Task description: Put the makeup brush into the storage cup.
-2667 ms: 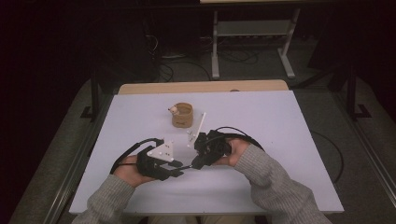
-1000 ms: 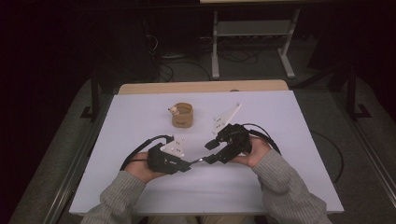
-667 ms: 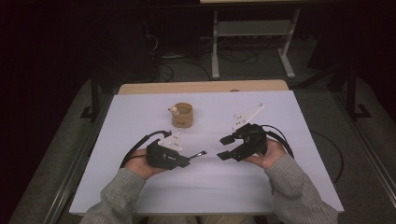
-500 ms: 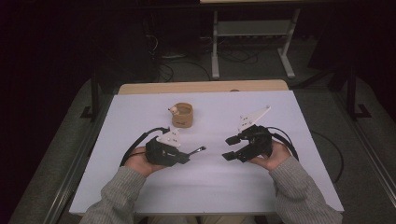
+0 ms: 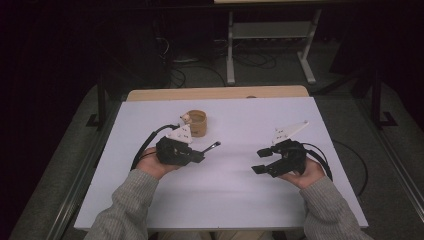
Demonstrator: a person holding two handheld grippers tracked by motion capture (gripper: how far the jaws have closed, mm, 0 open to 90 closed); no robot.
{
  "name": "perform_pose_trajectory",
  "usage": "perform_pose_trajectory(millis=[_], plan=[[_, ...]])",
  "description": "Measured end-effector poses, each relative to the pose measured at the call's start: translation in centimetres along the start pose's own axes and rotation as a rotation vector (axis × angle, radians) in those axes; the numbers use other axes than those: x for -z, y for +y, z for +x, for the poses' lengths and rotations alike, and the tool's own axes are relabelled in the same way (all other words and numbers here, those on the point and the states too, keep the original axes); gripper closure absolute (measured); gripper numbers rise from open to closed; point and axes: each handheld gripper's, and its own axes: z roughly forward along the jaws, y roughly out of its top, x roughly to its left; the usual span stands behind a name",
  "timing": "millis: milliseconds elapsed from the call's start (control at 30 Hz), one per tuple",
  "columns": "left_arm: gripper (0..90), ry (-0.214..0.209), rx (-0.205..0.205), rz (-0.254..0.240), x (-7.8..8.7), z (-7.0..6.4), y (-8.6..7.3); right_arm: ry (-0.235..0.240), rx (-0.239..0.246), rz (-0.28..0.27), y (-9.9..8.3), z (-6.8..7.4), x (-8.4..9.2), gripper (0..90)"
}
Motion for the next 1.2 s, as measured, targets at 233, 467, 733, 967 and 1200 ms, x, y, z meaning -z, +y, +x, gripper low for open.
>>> perform_pose_trajectory(millis=[233, 467, 733, 967, 1200], plan=[[83.3, 0.019, 0.034, -0.032, 0.0, 1.6, 0.6, -0.015, -0.035, -0.009, -1.8, -0.4, 0.3, 33.7], [83.3, 0.049, 0.062, -0.080, -0.1, 4.0, 1.8, -0.023, -0.052, -0.007, -2.9, -0.9, 0.1, 32.6], [83.2, 0.075, 0.079, -0.112, -0.3, 6.0, 3.1, -0.029, -0.076, -0.020, -3.6, -1.4, 0.4, 31.8], [83.2, 0.097, 0.109, -0.150, -0.6, 8.7, 4.2, -0.032, -0.083, -0.019, -3.7, -1.7, 0.2, 31.4], [83.2, 0.148, 0.115, -0.180, -0.7, 10.4, 5.5, -0.030, -0.085, -0.010, -3.7, -1.9, -0.1, 30.8]])
